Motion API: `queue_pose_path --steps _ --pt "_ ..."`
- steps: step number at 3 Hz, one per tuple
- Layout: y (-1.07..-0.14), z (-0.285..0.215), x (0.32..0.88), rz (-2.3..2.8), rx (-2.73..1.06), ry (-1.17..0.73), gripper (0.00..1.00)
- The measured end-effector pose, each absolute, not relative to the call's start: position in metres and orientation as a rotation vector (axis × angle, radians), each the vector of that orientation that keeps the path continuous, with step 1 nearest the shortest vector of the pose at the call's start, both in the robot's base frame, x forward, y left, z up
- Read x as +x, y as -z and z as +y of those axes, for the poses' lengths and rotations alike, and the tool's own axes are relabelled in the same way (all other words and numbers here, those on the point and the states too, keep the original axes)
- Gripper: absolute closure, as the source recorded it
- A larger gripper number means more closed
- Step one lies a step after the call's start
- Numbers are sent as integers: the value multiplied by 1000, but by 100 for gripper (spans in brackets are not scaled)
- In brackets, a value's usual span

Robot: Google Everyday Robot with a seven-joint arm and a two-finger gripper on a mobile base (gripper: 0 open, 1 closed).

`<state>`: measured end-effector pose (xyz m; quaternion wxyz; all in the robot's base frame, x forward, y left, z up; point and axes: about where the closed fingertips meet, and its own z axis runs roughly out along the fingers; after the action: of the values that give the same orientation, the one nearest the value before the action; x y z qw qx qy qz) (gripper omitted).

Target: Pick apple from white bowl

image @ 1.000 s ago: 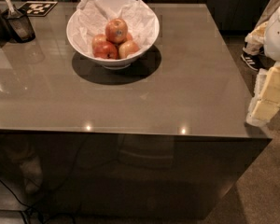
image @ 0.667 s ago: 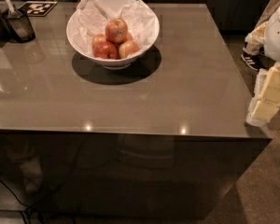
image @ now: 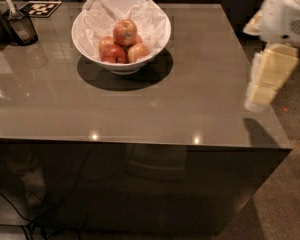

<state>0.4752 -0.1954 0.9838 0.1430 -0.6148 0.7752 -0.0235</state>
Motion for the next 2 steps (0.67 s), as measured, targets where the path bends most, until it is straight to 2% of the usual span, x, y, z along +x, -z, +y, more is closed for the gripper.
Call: queue_pose_path --steps 2 --pt "-1026 -109 564 2090 -1854 94 0"
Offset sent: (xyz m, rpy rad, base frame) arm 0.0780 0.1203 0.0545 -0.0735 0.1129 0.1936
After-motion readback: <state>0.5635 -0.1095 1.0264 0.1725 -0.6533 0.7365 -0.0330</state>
